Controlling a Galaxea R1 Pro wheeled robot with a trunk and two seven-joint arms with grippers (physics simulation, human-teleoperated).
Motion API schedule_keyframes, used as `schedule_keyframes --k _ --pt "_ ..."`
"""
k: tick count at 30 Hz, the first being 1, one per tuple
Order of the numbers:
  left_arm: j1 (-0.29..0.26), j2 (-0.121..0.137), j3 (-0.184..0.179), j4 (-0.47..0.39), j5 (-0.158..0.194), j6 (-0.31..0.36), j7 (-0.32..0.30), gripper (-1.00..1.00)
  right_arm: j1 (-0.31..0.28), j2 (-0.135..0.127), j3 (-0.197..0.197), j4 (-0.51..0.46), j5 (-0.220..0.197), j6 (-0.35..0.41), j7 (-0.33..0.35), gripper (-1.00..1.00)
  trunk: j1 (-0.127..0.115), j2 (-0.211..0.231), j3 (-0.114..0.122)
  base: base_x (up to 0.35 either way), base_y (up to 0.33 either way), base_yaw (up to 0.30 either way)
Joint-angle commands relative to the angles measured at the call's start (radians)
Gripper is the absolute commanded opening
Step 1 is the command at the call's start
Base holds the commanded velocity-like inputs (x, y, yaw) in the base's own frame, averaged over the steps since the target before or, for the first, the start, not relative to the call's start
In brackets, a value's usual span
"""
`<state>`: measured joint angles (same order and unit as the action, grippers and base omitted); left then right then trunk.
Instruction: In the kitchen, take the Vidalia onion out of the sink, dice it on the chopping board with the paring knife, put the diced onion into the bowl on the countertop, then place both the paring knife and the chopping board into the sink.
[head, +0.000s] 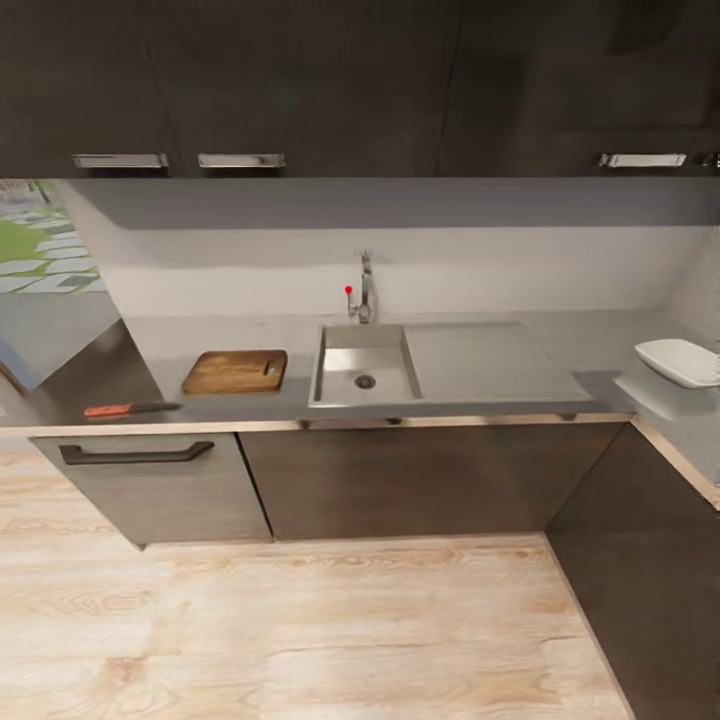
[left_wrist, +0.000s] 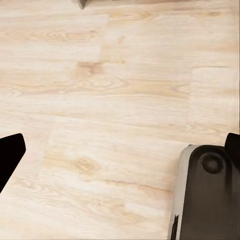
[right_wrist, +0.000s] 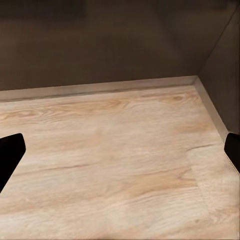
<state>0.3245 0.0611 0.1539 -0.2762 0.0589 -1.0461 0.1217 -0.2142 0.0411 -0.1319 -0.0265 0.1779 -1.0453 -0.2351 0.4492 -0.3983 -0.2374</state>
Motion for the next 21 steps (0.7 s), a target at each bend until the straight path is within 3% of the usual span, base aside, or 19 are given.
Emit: schedule_keyframes --k 1,21 --pt "0.001 0.0 -0.005 -0.002 0.005 -0.001 0.003 1.0 -0.001 0.0 -0.008 0.0 0.01 -0.002 -0.004 1.0 0.001 -0.002 -0.002 0.112 -0.319 0.0" --pt "0.001 0.0 -0.005 0.0 0.005 -0.001 0.002 1.0 -0.001 0.002 -0.006 0.0 0.011 -0.002 -0.003 1.0 0.001 -0.002 -0.002 0.104 -0.308 -0.001"
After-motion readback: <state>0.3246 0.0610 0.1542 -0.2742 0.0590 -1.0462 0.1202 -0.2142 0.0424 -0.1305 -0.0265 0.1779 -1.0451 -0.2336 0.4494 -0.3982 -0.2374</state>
